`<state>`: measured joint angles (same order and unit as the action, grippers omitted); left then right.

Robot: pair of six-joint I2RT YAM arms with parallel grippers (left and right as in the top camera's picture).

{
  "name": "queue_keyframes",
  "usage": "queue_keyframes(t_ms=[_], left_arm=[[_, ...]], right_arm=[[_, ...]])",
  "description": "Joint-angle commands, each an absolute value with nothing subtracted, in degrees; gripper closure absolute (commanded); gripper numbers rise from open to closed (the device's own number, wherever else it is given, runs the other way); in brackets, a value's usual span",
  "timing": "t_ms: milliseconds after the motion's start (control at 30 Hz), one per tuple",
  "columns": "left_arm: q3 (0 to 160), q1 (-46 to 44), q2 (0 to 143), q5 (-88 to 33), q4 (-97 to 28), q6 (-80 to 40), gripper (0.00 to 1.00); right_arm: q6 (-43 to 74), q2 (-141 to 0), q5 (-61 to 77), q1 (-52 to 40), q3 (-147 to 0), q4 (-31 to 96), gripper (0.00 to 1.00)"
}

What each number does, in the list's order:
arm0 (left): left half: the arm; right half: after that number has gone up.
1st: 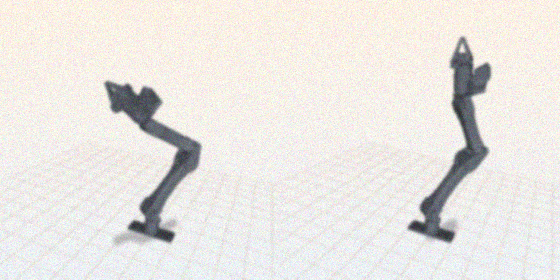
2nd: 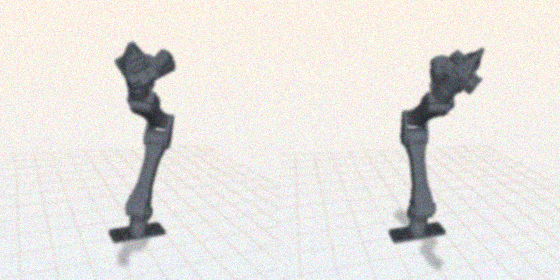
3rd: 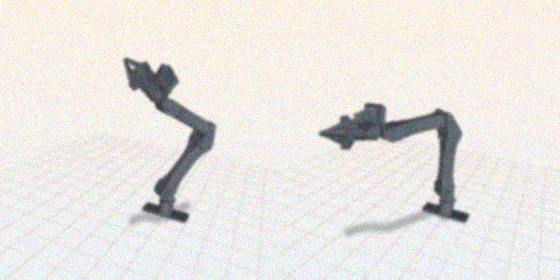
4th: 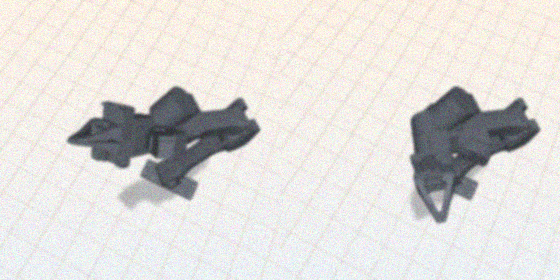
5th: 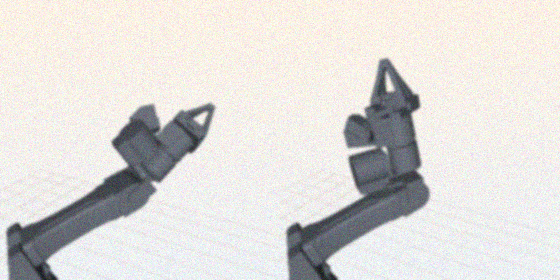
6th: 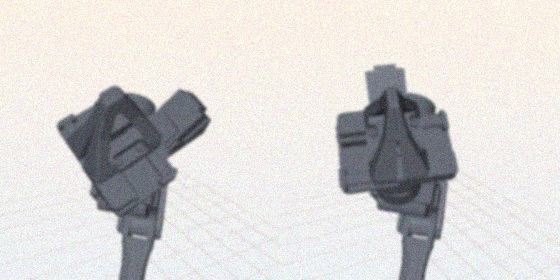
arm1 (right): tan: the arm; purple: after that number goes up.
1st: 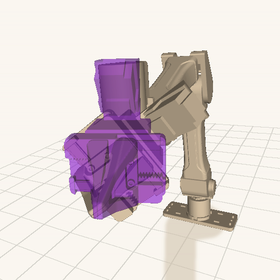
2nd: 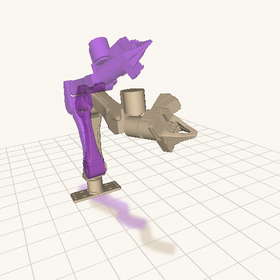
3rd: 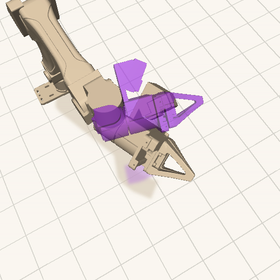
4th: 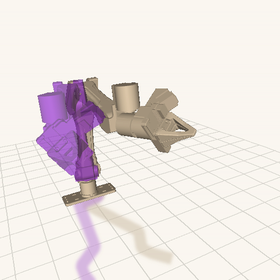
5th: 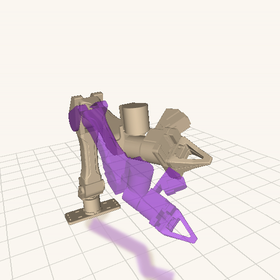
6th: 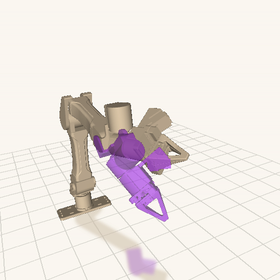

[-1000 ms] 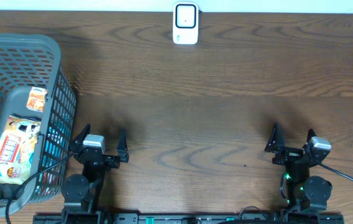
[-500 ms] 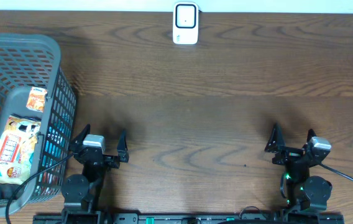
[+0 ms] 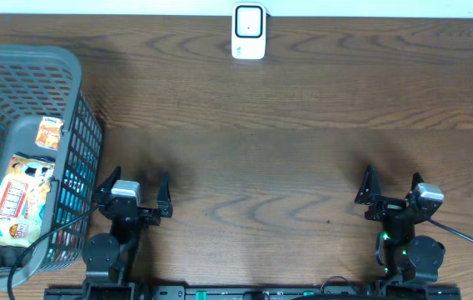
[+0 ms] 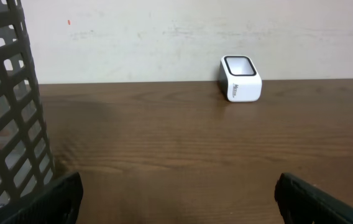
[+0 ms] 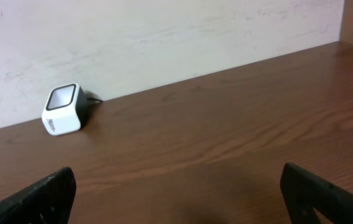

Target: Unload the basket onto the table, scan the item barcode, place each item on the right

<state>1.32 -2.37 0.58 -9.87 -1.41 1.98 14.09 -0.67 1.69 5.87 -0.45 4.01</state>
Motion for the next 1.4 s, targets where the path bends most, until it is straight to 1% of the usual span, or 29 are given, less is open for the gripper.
queue_keyframes(t_ms=[0, 367, 433, 500, 600, 767, 933, 1067, 1167, 1333, 1367], left_arm=[[0.2, -2.5, 0.2, -9.6, -3.2, 2.8, 0.02], [0.2, -2.5, 0.2, -9.8, -2.2, 2.6, 0.02], [0.3, -2.6, 0.2, -10.2, -2.0, -1.3, 0.02], [0.6, -2.6, 0.2, -13.3, -2.1, -4.8, 0.02], [1.8, -2.6, 0.3, -18.4, -2.5, -5.5, 0.02], [7.8, -2.6, 2.4, -19.1, -2.7, -8.3, 0.02], [18.7, -2.6, 9.6, -19.7, -5.5, -8.3, 0.02], [31.2, -2.6, 19.7, -19.6, -13.7, -8.3, 0.02], [42.0, -2.6, 28.1, -17.7, -22.3, -8.3, 0.02], [65.2, -2.6, 42.2, -5.4, -40.4, -8.3, 0.02], [70.3, -2.6, 44.8, -4.8, -44.4, -8.2, 0.02]], right_arm=[[14.7, -0.4, 1.6, 5.5, -0.3, 4.2, 0.01], [14.7, -0.4, 1.6, 5.5, -0.3, 4.2, 0.01], [14.7, -0.4, 1.6, 5.5, -0.3, 4.2, 0.01], [14.7, -0.4, 1.6, 5.5, -0.3, 4.2, 0.01], [14.7, -0.4, 1.6, 5.5, -0.3, 4.2, 0.01], [14.7, -0.4, 1.6, 5.5, -0.3, 4.2, 0.01], [14.7, -0.4, 1.6, 5.5, -0.3, 4.2, 0.01], [14.7, -0.4, 1.6, 5.5, -0.3, 4.2, 0.01], [14.7, -0.4, 1.6, 5.5, -0.3, 4.2, 0.01], [14.7, -0.4, 1.6, 5.5, -0.3, 4.2, 0.01], [14.7, -0.4, 1.6, 5.5, -0.3, 4.2, 0.01]])
